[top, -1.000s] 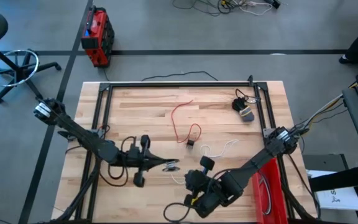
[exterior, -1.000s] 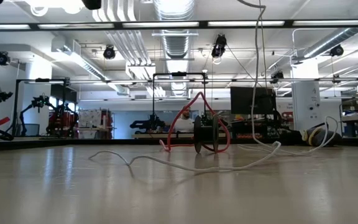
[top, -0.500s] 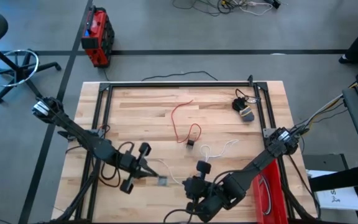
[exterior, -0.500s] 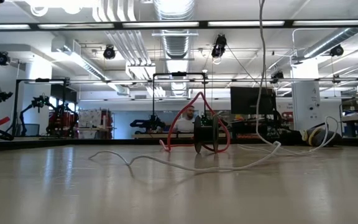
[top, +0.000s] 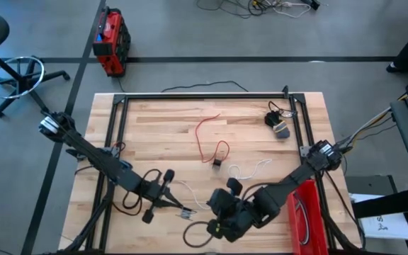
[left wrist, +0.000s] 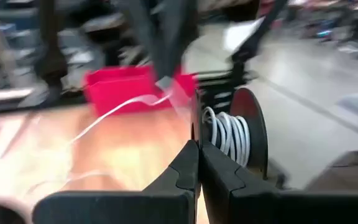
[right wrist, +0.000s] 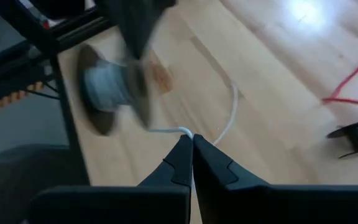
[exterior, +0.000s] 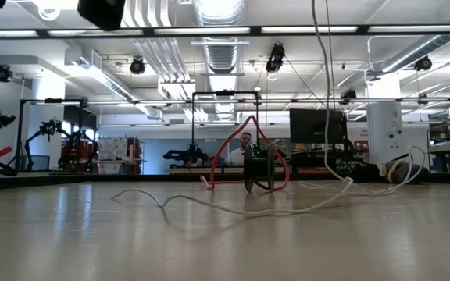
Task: Coil cords
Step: Coil the white wire onto the spool
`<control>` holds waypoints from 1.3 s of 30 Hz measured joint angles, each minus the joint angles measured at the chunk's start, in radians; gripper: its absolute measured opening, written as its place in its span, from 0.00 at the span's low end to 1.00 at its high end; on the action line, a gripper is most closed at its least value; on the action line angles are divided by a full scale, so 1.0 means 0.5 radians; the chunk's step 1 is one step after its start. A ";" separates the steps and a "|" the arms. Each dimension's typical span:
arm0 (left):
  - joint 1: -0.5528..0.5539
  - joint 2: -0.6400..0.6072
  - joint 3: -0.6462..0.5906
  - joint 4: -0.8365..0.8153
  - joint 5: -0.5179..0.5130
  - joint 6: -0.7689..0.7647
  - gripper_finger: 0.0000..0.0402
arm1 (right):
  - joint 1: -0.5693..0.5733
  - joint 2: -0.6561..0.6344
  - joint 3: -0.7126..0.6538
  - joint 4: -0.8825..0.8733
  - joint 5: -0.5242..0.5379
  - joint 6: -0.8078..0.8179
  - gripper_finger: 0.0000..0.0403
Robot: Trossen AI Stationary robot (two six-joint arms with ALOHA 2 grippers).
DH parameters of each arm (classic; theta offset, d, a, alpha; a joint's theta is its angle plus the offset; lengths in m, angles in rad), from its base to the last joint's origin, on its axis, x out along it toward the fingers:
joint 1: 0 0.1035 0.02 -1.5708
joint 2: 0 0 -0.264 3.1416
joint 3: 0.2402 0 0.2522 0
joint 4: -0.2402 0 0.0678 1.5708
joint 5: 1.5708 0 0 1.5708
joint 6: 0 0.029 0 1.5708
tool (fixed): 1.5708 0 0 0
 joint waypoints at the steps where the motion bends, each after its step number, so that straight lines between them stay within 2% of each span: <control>1: 0.000 0.011 0.000 -0.027 -0.073 -0.018 0.00 | -0.008 -0.001 0.003 0.014 -0.024 0.009 0.00; 7: 0.002 0.057 -0.001 -0.144 -0.457 -0.088 0.00 | -0.034 -0.003 0.018 0.036 -0.059 0.111 0.00; 13: 0.002 0.130 -0.001 -0.097 -0.599 -0.118 0.00 | -0.095 0.004 0.018 0.179 -0.033 0.128 0.00; 16: 0.005 0.181 0.010 -0.089 -0.738 -0.190 0.00 | -0.142 0.012 0.011 0.294 -0.019 0.106 0.00; 29: 0.056 0.445 0.330 -0.094 -1.360 -0.417 0.00 | -0.252 0.131 0.008 0.442 0.098 0.075 0.00; 33: 0.056 0.436 0.352 0.016 -1.367 -0.406 0.00 | -0.221 0.133 0.008 0.378 0.147 0.020 0.00; 39: 0.057 0.420 0.308 0.329 -1.215 -0.350 0.00 | -0.163 0.133 0.008 0.328 0.259 -0.049 0.00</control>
